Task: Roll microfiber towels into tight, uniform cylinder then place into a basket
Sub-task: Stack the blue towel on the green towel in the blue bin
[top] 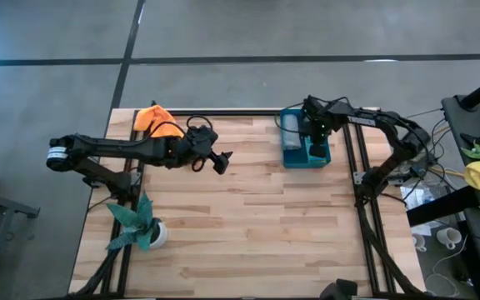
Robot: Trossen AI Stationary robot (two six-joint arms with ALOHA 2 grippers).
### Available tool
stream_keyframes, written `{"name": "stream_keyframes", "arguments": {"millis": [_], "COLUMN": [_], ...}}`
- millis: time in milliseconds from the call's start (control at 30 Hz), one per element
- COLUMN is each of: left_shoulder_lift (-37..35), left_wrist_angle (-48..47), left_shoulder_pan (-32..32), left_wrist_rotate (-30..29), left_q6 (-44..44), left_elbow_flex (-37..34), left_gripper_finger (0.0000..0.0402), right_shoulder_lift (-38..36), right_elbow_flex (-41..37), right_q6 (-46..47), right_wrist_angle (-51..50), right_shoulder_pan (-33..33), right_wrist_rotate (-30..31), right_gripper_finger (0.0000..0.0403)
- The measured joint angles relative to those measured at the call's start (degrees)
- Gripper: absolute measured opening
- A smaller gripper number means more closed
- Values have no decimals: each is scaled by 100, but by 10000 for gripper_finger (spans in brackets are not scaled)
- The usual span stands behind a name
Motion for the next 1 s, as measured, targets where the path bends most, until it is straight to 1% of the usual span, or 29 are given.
{"name": "stream_keyframes", "arguments": {"millis": [100,200,333,433,600,700,867,1000], "left_shoulder_lift": [-76,-121,-154,-154,-154,-154,-154,-167], "left_wrist_angle": [-5,-7,7,5,5,5,5,2], "left_shoulder_pan": [0,3,8,9,9,9,11,4], "left_wrist_rotate": [1,-2,-56,-57,-61,-66,-66,-66], "left_q6": [43,141,159,160,153,151,148,142], "left_elbow_flex": [-2,-2,-2,-2,-2,-2,-4,-4], "left_gripper_finger": [377,377,377,377,377,377,377,377], "right_shoulder_lift": [-85,-449,-880,-993,-548,-183,96,-35], "right_elbow_flex": [82,251,374,382,377,376,395,757], "right_q6": [193,189,246,801,2776,3578,4074,4134], "right_wrist_angle": [-170,-273,56,491,711,717,815,322], "right_shoulder_pan": [-25,-25,-150,-399,-883,-1053,-1113,-1113], "right_wrist_rotate": [116,121,120,128,205,239,291,301], "right_gripper_finger": [9,9,9,9,9,9,9,9]}}
